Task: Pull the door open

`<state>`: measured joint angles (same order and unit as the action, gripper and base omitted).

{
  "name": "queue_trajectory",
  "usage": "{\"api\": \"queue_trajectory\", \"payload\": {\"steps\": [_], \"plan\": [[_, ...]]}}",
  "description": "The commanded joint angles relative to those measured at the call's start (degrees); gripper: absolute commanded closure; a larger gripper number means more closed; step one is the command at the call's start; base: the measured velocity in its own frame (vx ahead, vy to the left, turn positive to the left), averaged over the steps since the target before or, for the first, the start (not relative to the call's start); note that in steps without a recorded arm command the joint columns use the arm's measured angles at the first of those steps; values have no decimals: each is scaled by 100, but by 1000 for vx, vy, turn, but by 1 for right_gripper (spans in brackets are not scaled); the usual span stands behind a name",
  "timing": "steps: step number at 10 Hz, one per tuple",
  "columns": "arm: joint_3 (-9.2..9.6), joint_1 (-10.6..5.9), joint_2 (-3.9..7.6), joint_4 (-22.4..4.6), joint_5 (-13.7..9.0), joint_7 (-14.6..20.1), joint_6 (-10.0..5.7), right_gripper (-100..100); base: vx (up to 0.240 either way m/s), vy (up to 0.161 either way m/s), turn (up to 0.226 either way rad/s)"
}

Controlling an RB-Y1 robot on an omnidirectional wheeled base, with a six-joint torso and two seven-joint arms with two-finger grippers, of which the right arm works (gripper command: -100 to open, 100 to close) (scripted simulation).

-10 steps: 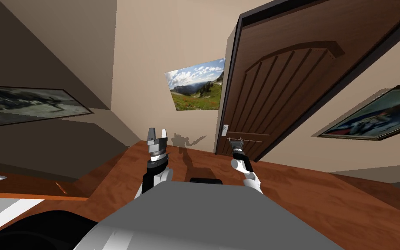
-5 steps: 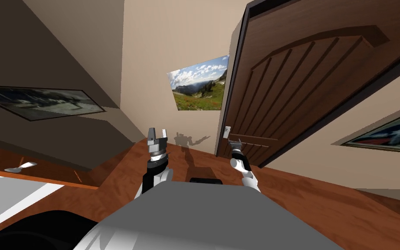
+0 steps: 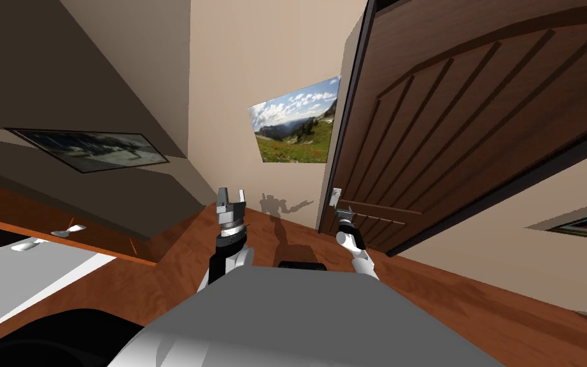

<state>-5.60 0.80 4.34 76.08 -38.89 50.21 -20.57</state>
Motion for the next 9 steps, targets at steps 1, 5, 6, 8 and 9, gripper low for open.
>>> {"api": "queue_trajectory", "payload": {"steps": [1,5,6,8,9], "plan": [[-18,-63,-13,-142,-129,172,24,-100,63,-103,123],[-97,-105,154,-366,-290,448,-4,-100,65,-71,104],[-142,-82,269,-405,-328,536,-19,-100,227,-16,178],[-192,-57,397,-449,-370,634,-35,-100,170,-5,88],[-243,-30,528,-494,-413,736,-52,-100,135,-17,108]]}}
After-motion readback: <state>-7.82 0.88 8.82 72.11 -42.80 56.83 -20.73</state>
